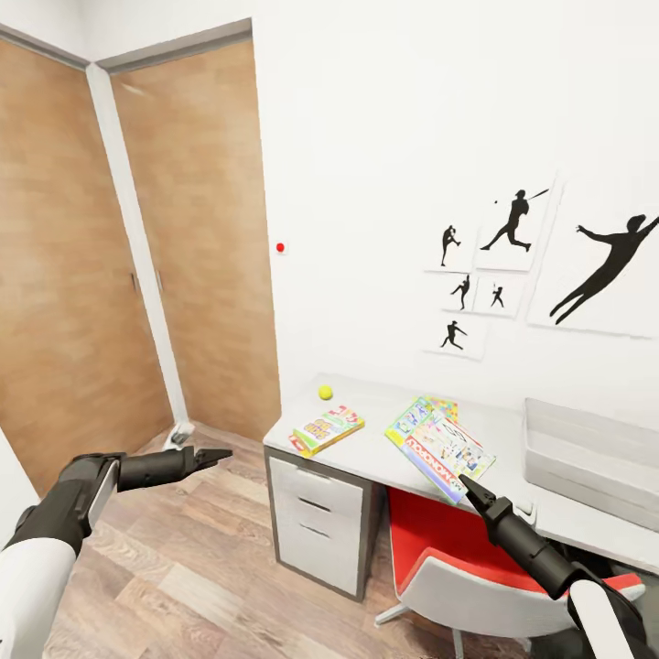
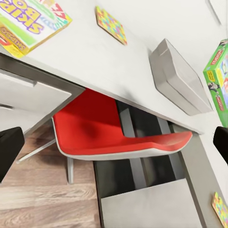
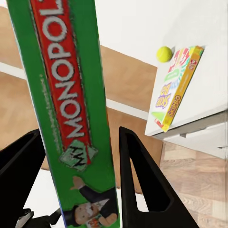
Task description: Put all the toys in the child's room - the three board games (two on the bed and one on the table), the two jigsaw puzzles on the table, and the tennis ball on the table - inside the toy box on the table in the child's room.
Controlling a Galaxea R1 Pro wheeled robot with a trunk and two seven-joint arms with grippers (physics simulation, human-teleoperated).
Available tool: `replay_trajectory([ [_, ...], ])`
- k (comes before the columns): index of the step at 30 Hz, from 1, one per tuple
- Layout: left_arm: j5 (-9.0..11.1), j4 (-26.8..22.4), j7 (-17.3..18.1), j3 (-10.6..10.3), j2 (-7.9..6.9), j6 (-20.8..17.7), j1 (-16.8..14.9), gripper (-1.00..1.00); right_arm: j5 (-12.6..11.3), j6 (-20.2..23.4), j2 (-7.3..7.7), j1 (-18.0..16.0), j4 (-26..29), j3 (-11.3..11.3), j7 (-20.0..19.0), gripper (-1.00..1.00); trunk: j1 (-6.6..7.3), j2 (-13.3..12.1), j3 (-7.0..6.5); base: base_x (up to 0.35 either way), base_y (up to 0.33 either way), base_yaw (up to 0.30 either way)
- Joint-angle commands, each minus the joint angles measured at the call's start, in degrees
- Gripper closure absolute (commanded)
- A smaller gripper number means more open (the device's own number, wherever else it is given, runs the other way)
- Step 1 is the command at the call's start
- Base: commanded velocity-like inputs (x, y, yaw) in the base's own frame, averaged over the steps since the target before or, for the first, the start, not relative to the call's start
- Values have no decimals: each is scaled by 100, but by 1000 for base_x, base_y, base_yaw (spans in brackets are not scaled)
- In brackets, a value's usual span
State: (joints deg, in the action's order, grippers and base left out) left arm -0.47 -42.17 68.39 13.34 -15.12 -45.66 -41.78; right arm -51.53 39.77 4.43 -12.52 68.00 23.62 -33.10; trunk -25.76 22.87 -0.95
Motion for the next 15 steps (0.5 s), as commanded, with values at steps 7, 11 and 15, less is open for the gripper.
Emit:
replay_trajectory([
  [7,-5,-2,37,3,-6,-49,-1,-100,-51,49,-4,-5,-14,11,-1,100,-2,4,-1,0,0,-257],
  [11,-5,-2,35,3,-7,-48,-1,-100,-51,49,1,-5,-15,11,4,100,-2,4,-1,0,0,-256],
  [15,-5,-2,39,2,-8,-48,2,-100,-51,49,0,-5,-22,11,7,100,-2,4,-1,0,0,-254],
])
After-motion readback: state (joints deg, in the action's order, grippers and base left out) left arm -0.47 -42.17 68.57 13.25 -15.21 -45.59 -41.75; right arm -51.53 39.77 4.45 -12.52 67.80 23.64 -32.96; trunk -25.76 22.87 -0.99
